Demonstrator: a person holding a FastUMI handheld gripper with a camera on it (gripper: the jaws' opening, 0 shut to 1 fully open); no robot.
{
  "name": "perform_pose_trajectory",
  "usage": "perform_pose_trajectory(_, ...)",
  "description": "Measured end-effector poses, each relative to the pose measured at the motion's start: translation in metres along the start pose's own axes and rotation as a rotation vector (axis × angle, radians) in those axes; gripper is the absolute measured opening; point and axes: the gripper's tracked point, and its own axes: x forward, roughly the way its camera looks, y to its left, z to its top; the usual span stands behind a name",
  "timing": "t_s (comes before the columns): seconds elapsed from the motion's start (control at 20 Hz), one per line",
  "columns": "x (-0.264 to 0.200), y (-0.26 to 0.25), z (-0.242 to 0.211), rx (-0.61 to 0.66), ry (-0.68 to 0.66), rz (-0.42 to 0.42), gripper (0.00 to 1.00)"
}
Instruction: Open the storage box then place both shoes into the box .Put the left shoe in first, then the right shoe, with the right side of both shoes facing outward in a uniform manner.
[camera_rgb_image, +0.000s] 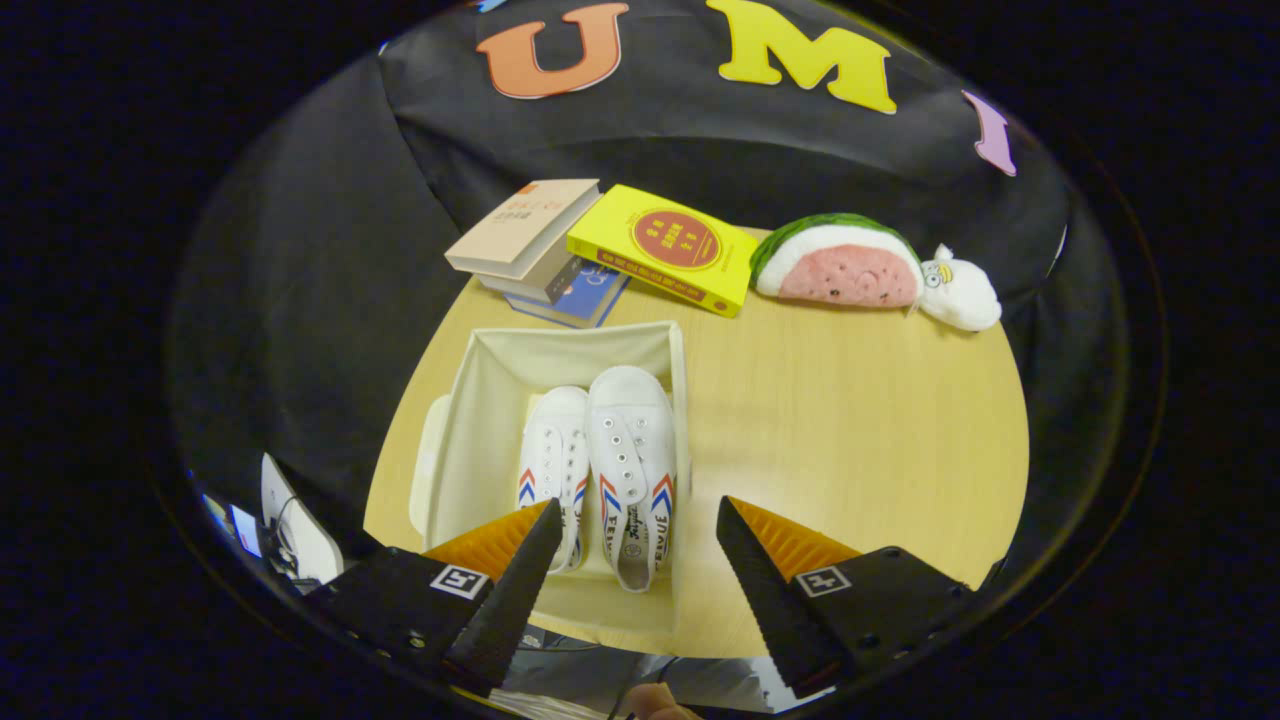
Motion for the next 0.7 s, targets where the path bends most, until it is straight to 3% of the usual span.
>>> perform_pose_trajectory(0.4,-0.142,-0.079,0.035,-0.060,-0.343,-0.111,0.97)
perform_pose_trajectory(0.7,-0.223,-0.117,0.030,-0.032,-0.554,-0.130,0.97)
